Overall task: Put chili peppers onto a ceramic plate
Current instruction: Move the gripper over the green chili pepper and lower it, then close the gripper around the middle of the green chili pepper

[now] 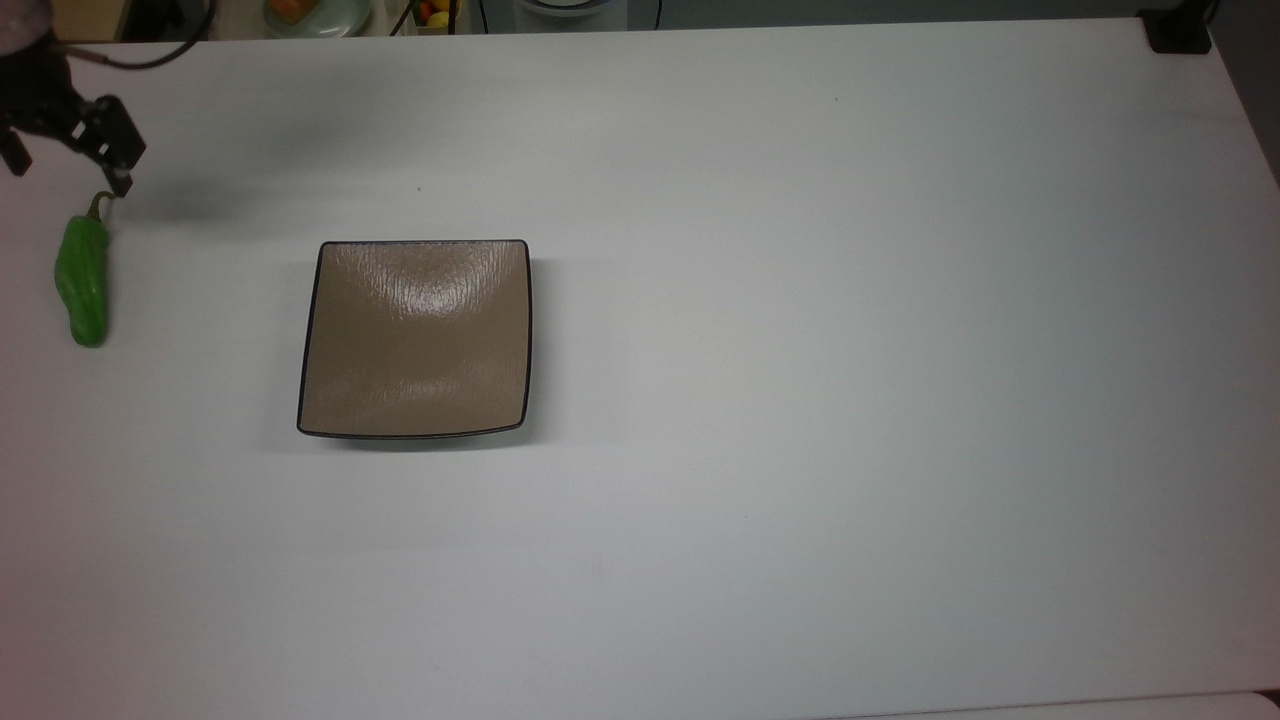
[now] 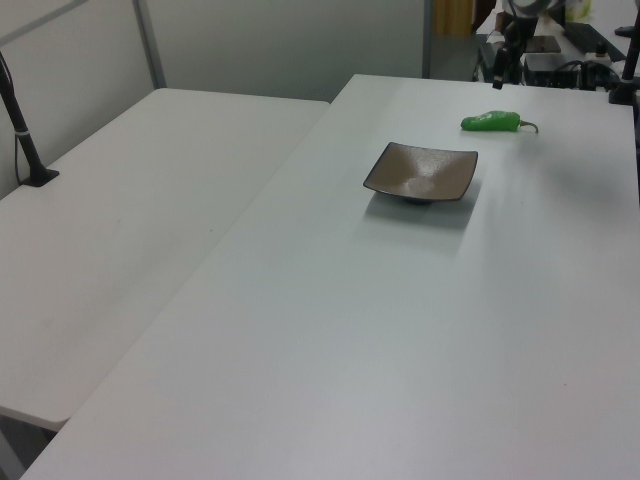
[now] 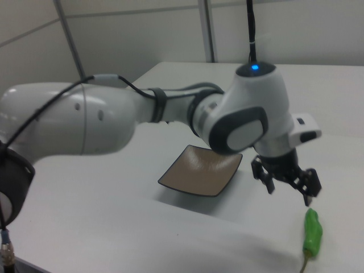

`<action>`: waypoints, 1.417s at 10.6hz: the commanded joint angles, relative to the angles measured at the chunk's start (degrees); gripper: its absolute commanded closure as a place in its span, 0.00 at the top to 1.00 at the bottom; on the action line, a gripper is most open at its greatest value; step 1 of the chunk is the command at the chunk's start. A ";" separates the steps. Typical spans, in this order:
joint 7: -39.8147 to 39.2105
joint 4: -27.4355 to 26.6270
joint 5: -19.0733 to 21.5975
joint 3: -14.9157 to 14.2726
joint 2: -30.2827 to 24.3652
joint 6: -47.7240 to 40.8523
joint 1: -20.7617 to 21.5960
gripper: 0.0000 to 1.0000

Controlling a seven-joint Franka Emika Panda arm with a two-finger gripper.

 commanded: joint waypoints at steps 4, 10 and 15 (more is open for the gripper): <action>-1.83 1.00 -0.79 -0.22 7.56 8.46 -1.90 1.00; -4.57 1.00 -0.61 -0.57 11.08 11.37 -2.96 0.99; -4.57 1.00 -0.44 -0.57 11.78 11.46 -3.22 0.44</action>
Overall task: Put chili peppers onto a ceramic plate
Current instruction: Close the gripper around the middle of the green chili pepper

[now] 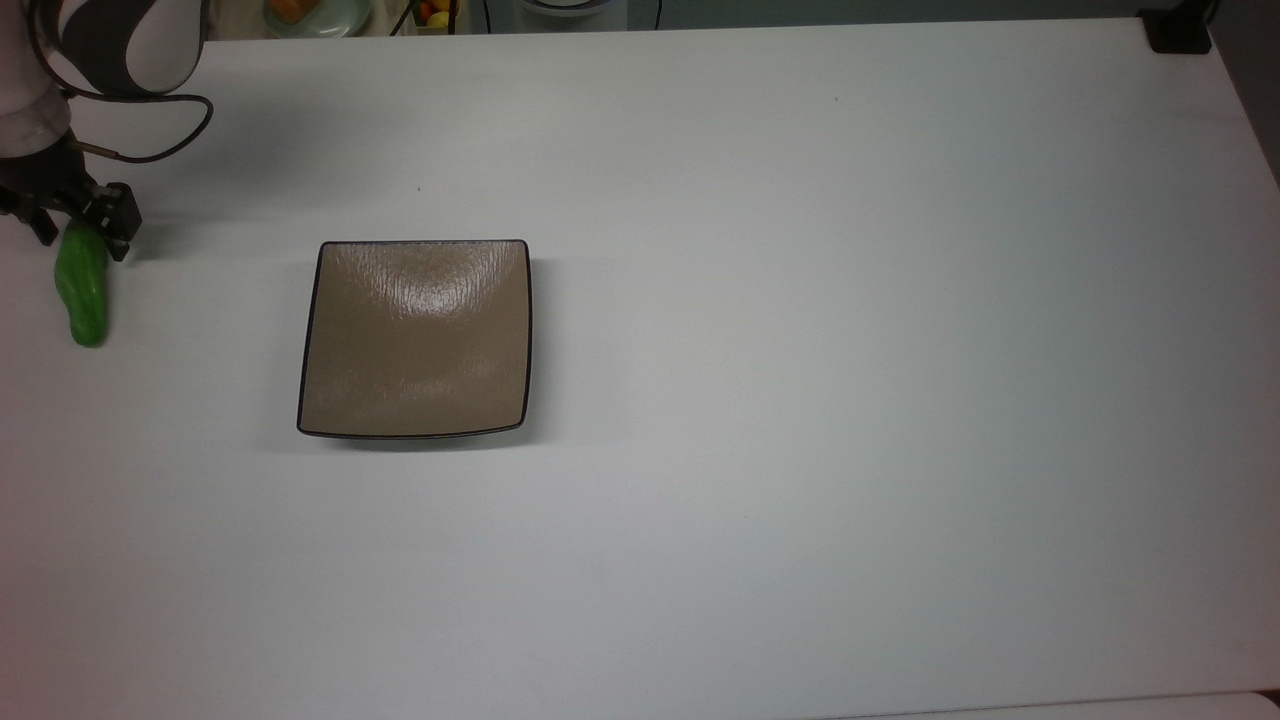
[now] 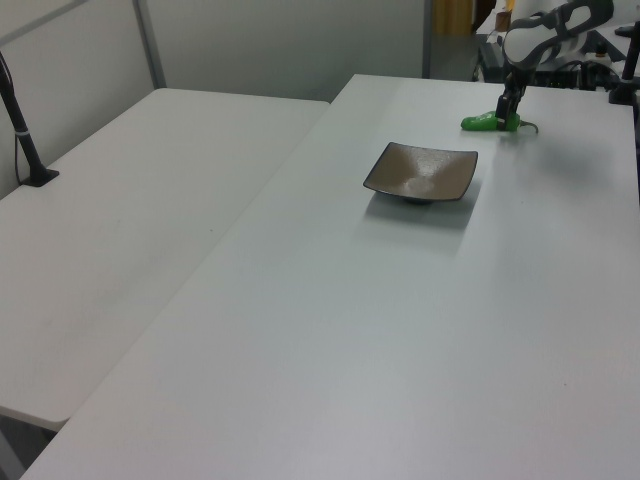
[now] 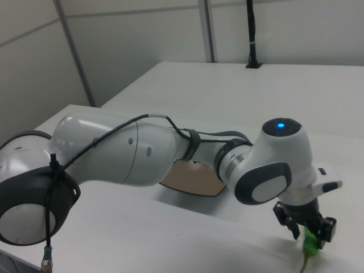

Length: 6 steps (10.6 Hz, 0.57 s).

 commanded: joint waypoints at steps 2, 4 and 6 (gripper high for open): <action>-1.13 0.80 -0.59 -0.40 0.64 1.13 0.21 0.17; -1.13 0.89 -0.50 -0.40 0.47 0.96 0.30 0.06; -0.61 0.98 -0.41 -0.40 0.03 0.52 0.83 0.06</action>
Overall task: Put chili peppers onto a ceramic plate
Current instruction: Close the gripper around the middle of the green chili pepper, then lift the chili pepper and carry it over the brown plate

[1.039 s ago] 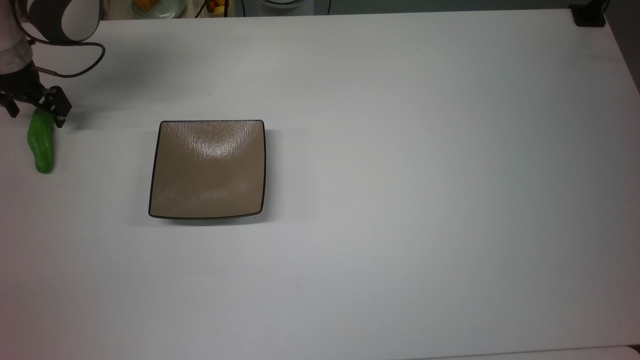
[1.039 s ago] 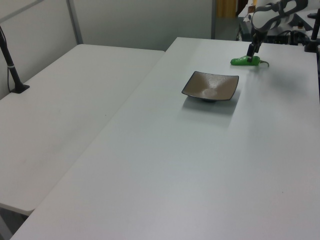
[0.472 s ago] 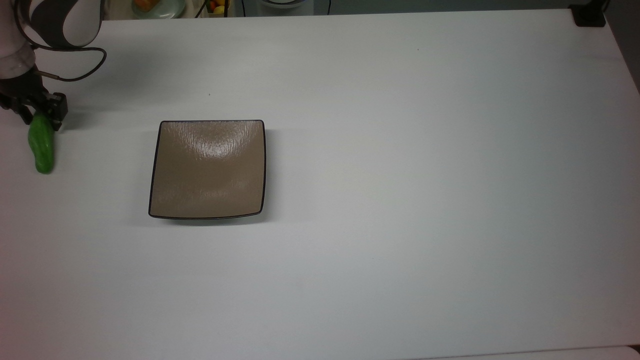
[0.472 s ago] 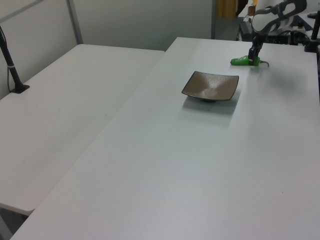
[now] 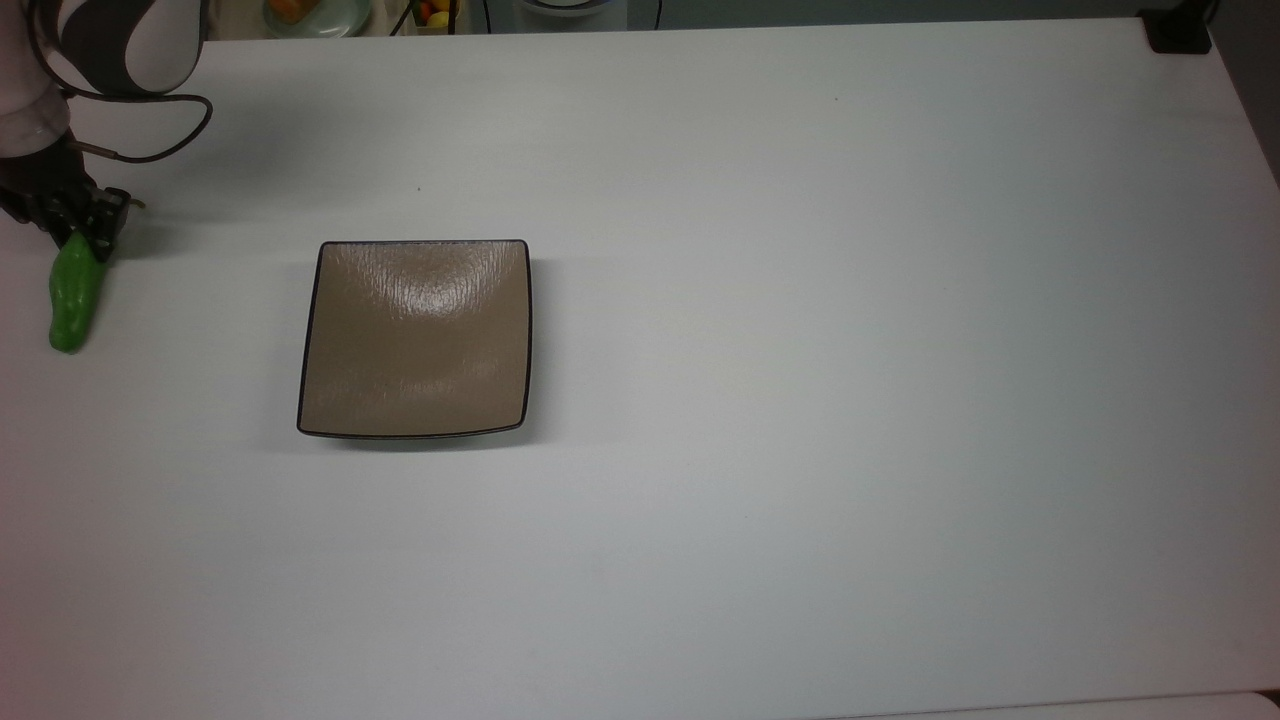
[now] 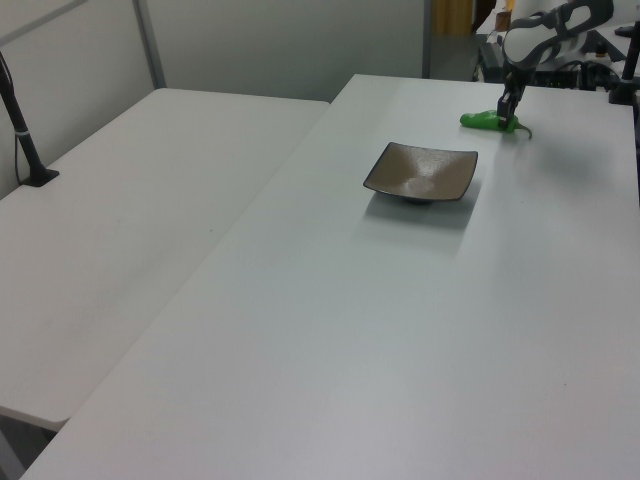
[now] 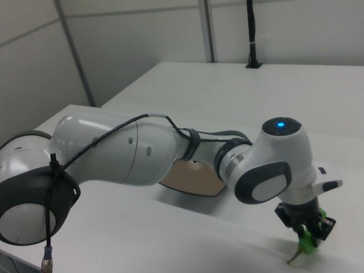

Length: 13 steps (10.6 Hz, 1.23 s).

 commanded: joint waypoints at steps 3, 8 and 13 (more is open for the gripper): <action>0.36 1.01 0.03 -0.40 -2.26 -1.93 3.34 0.06; 6.67 1.18 0.73 -0.31 -10.42 -14.05 9.31 0.06; 20.81 1.18 0.73 -0.40 -16.51 -25.93 17.23 0.06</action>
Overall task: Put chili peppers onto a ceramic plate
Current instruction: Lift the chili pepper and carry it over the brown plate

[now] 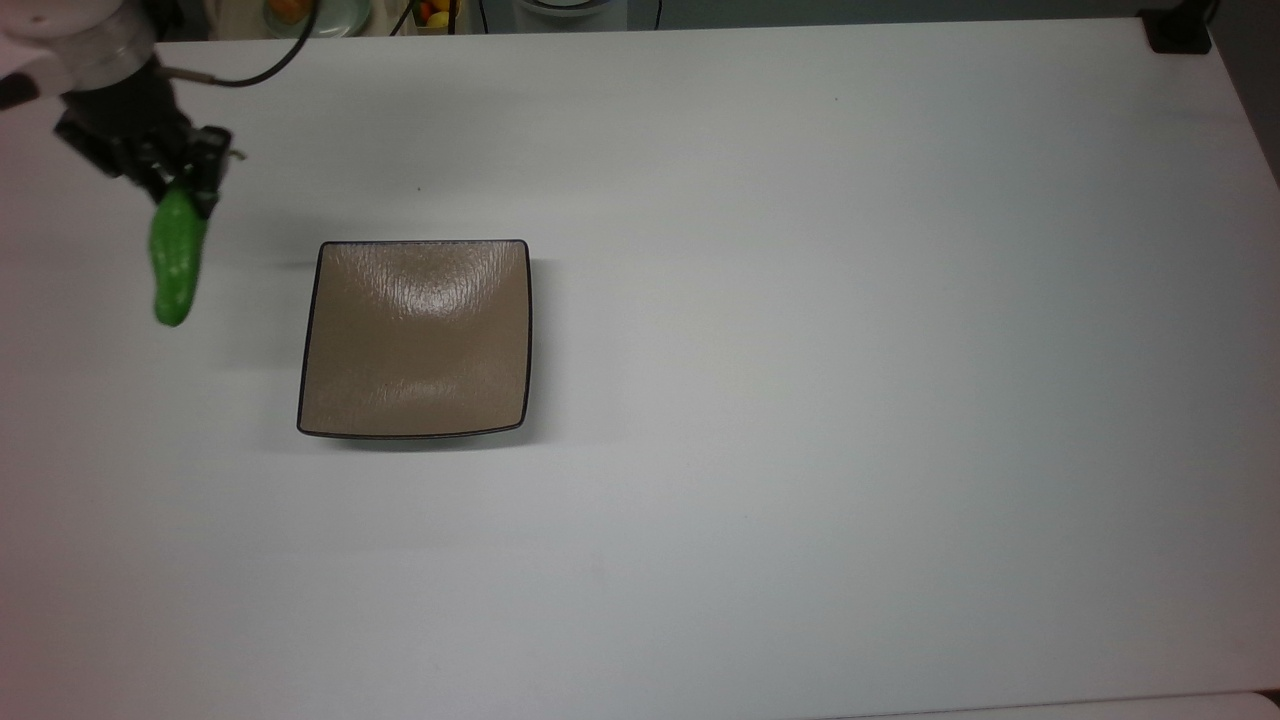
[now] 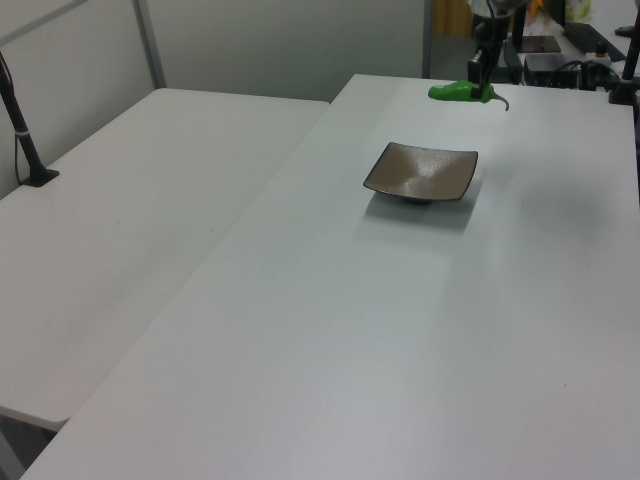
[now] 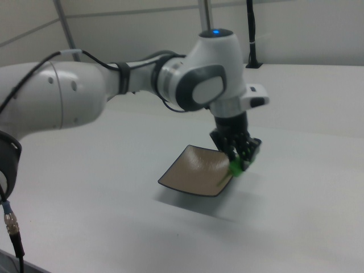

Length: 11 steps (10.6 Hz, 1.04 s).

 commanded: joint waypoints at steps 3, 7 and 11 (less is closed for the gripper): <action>17.13 -1.57 0.57 -0.18 -2.55 -4.81 7.62 0.06; 28.75 -2.71 2.23 1.40 -0.80 -3.84 9.73 0.05; 38.07 -4.81 2.33 2.37 2.55 5.27 11.49 0.05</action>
